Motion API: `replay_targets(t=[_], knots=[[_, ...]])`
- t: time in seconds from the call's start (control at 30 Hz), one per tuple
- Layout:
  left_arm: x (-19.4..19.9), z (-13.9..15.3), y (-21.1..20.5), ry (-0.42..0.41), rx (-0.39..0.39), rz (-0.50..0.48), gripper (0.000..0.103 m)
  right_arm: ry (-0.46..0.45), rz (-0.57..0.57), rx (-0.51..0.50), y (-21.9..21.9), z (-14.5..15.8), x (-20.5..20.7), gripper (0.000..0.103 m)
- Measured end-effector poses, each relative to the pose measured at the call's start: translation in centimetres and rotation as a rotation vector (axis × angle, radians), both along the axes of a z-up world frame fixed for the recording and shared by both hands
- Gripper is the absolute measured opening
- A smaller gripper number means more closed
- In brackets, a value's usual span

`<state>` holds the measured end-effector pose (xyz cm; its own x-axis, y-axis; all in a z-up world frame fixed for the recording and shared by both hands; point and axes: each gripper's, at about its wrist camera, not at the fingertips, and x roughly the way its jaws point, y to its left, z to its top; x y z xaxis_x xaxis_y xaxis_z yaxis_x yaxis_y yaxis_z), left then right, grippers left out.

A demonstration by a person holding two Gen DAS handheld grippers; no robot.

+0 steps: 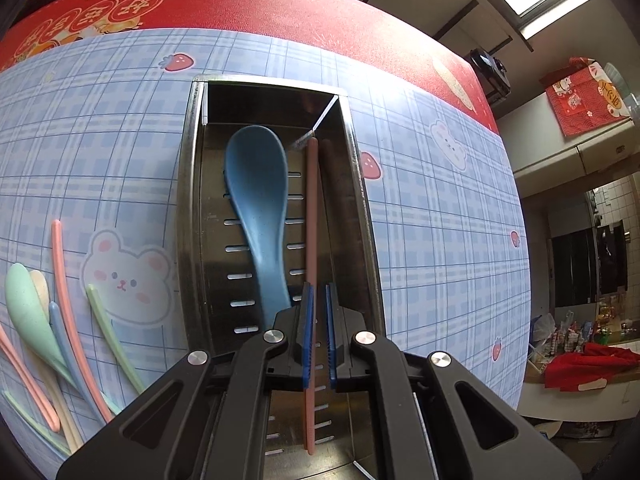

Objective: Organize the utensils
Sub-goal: 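Open the left tool to release the chopstick beside the spoon, then move the left tool to the blue chopstick and close on it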

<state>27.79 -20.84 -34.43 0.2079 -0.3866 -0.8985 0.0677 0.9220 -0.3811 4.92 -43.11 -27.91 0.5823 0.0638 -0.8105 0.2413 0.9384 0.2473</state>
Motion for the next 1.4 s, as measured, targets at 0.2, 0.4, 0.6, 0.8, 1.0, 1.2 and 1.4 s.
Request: replay_targets(t=[0.2,0.4,0.6,0.8,1.0,1.2,1.4], knots=[[-1.4,2.2,2.3,-0.037,-0.007,-0.014,0.020,-0.026,0.014,0.040,1.4,0.3,0.0,0.087],[-5.0,6.2,5.9,-0.146,-0.039,-0.076,0.023,-0.038,0.058,0.041,4.2,0.7,0.4,0.087],[-9.5,8.0,11.6,-0.244,0.034,-0.060,0.023,-0.066,0.092,0.027,6.7,1.1,1.0,0.087],[-13.7,7.8,17.9,-0.272,0.108,0.056,0.024,-0.069,0.142,0.010,9.4,1.4,1.7,0.087],[-16.4,6.3,21.4,-0.232,0.118,0.151,0.024,-0.040,0.193,-0.006,11.9,1.0,2.1,0.087],[-18.3,4.1,22.7,-0.151,0.061,0.222,0.024,-0.032,0.239,-0.024,14.1,1.2,2.6,0.087],[-19.1,2.7,23.2,-0.095,0.043,0.240,0.024,-0.022,0.269,-0.036,15.3,1.1,2.5,0.087]])
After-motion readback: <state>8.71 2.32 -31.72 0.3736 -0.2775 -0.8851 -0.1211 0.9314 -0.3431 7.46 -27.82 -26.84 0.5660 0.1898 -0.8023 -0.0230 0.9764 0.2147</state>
